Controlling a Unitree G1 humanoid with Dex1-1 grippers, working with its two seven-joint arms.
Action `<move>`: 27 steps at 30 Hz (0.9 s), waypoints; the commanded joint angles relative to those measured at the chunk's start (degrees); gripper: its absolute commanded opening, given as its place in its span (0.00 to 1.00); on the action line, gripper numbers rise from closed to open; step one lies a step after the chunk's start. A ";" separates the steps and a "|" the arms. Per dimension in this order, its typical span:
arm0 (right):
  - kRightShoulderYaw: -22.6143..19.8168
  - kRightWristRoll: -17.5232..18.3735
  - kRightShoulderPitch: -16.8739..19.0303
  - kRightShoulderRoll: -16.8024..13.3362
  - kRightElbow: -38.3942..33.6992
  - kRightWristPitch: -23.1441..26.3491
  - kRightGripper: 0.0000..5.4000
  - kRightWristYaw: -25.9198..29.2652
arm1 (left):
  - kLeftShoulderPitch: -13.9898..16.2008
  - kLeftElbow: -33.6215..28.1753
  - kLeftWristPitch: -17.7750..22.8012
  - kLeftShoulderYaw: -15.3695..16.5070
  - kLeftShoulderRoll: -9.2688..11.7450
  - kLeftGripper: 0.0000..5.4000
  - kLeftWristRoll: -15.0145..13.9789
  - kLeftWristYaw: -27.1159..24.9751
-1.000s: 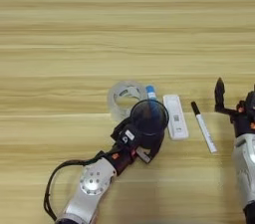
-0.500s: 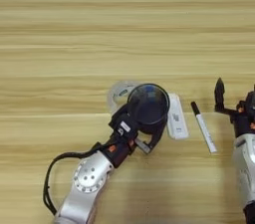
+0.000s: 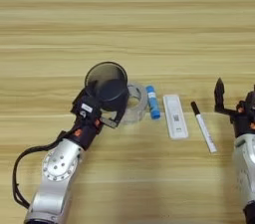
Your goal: Move the objects on the table
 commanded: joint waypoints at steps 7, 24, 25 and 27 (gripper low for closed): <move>-0.02 -0.49 -0.15 0.19 0.48 0.72 1.00 -0.61 | -3.79 7.16 0.71 7.23 2.71 0.85 0.00 4.76; 0.12 -0.58 0.35 0.31 -0.03 1.01 1.00 -0.54 | -7.63 21.19 -2.12 9.48 3.00 0.85 0.86 6.97; 0.14 -0.58 0.39 0.33 -0.11 1.05 1.00 -0.54 | -7.84 21.97 -2.42 9.46 2.94 0.85 0.93 6.99; 0.18 -0.59 0.46 0.36 -0.23 1.11 1.00 -0.56 | -8.24 23.47 -2.94 9.36 2.78 0.85 0.95 7.00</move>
